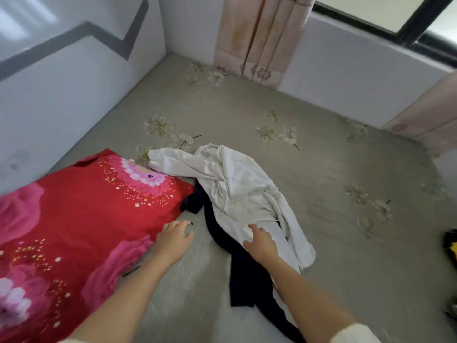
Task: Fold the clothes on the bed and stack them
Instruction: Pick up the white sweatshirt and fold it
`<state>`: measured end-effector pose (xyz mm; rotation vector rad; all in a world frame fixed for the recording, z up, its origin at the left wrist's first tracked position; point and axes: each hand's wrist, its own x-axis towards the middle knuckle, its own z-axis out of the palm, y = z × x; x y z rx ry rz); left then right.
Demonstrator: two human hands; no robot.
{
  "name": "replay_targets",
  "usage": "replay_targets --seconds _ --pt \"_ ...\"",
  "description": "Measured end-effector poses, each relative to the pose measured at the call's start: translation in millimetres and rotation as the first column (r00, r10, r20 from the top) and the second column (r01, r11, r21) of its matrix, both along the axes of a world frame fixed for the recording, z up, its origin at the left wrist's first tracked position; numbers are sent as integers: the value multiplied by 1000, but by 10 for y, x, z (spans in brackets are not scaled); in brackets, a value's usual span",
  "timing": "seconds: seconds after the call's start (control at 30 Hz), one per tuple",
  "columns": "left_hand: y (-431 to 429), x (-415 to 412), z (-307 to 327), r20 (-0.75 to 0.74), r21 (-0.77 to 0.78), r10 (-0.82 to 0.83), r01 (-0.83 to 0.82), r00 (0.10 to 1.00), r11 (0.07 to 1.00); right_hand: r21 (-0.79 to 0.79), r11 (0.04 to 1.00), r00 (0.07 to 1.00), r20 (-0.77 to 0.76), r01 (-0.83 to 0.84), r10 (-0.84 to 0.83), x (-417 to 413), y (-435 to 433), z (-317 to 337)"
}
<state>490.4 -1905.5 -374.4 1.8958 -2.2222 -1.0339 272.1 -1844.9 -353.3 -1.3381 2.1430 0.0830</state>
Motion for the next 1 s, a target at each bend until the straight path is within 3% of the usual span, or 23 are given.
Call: replay_targets --seconds 0.17,0.33,0.57,0.7,0.8,1.0 --pt "-428 -25 -260 92 -43 22 -18 995 999 18 1000 998 -61 -1 2 -109 -575 -256" --pt "-938 182 -704 160 -119 169 -151 973 981 -23 997 993 -92 -72 69 -6 -1370 -677" --pt "-1316 428 -1357 302 -202 88 -26 949 979 -38 982 969 -174 -183 174 128 -2239 -1113" --pt "-1456 472 -1651 358 -126 92 -49 929 991 -2 994 973 -206 -105 103 21 -2618 -1369" --pt "-1522 489 -1865 363 -117 95 -56 927 992 -1 998 989 -133 -58 58 -71 -2849 -1610" --pt "-1636 463 -2087 412 -90 75 -41 908 995 5 999 990 -133 -51 52 -88 -2931 -1937"
